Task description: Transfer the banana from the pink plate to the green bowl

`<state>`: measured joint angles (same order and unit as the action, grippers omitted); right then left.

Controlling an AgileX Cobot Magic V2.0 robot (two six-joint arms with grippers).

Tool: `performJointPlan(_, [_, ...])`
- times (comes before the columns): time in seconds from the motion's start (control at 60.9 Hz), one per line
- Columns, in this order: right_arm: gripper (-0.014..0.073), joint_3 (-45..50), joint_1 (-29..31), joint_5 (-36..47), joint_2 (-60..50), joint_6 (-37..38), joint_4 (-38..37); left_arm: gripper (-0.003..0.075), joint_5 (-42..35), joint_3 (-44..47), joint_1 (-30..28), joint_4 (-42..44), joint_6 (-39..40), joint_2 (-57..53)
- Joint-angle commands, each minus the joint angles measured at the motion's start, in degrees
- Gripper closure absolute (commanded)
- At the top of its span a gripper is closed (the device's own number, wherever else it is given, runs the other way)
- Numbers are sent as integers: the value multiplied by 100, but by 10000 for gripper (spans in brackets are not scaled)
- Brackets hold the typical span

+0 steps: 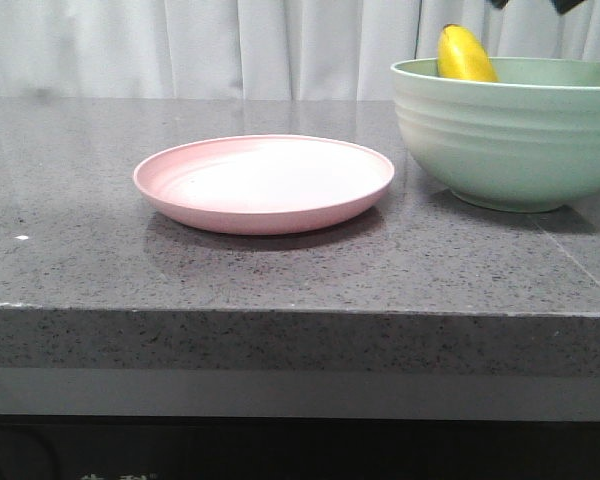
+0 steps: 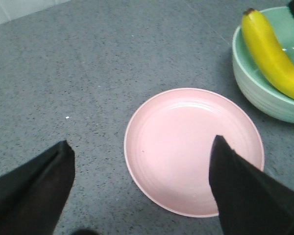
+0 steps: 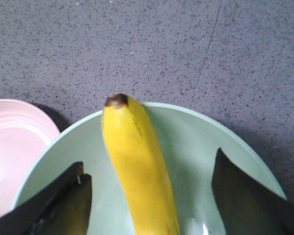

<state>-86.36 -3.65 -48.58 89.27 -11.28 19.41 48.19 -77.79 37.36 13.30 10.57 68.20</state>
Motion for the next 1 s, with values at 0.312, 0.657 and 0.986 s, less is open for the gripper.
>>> performJointPlan(0.312, [651, -554, 69, -1359, -949, 1047, -981, 738, -324, -181, -1615, 877, 907, -103])
performJointPlan(0.657, [651, 1631, 352, 78, -2617, 955, -943, 738, -1351, 1127, -2566, 518, 978, -1223])
performJointPlan(0.986, [651, 4968, 345, 2317, -5564, 643, -800, 738, -3334, 4239, -2566, 518, 978, -3397])
